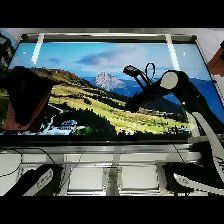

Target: Fold the clothes and pants, and hang the long-sleeved shirts on hangers.

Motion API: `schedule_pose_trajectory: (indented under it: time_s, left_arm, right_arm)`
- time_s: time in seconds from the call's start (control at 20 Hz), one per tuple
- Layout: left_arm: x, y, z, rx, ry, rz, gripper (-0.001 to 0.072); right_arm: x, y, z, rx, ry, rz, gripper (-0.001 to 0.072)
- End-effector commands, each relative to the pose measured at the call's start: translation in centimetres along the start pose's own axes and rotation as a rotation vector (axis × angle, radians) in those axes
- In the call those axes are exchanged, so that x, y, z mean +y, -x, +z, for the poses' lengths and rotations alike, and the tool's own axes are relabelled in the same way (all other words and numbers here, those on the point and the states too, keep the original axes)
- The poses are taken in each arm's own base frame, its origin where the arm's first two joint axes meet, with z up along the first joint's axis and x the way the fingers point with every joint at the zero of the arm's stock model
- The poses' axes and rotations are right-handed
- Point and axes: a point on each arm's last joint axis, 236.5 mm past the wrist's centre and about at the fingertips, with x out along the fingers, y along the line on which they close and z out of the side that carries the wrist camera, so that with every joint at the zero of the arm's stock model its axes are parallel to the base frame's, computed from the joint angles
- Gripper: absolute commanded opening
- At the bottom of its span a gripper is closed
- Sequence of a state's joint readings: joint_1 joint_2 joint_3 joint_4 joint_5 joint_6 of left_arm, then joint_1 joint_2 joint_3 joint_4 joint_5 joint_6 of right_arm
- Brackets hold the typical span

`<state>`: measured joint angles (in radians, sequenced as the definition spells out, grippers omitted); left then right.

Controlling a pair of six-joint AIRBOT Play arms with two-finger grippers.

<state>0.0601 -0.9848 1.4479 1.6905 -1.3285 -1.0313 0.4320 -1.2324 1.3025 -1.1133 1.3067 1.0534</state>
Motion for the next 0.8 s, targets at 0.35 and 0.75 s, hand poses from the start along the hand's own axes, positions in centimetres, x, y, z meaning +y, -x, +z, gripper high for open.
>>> schedule_pose_trajectory:
  time_s: [0.35,0.75]
  left_arm:
    - [-10.7,6.5,5.5,-0.134,-0.182,-0.242,0.0033]
    - [-11.2,6.9,6.7,-0.168,-0.087,-0.249,0.0034]
  right_arm:
    - [10.2,-5.9,7.9,-0.222,0.511,0.008,0.0537]
    - [12.3,-15.7,11.7,-0.355,0.307,-0.009,0.0535]
